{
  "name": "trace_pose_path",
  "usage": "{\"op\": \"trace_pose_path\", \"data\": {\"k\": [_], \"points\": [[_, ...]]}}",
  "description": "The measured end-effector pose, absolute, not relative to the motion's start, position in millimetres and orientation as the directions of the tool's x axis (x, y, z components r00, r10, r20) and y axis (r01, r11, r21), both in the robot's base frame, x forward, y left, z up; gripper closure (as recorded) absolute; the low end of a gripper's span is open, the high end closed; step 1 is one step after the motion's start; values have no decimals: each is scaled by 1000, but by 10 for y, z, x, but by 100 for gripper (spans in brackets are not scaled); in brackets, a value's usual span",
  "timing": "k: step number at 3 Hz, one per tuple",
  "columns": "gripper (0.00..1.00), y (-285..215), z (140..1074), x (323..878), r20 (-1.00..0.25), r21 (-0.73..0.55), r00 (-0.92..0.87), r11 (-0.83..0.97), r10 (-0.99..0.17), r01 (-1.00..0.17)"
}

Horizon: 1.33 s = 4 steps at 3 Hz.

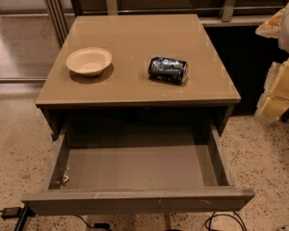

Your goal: Close top drawer

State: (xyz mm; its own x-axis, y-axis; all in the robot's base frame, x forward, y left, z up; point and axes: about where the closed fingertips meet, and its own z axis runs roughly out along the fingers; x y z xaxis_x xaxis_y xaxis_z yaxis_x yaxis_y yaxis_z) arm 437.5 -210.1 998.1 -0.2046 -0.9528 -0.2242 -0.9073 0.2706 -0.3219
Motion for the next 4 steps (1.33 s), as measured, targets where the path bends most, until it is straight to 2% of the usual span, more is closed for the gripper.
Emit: {"op": "trace_pose_path", "data": {"k": [3, 4], "points": [[0, -2061, 9553, 4138, -241, -279, -224, 289, -944, -916], [19, -2017, 9258, 3988, -248, -243, -225, 285, -942, -927]]}}
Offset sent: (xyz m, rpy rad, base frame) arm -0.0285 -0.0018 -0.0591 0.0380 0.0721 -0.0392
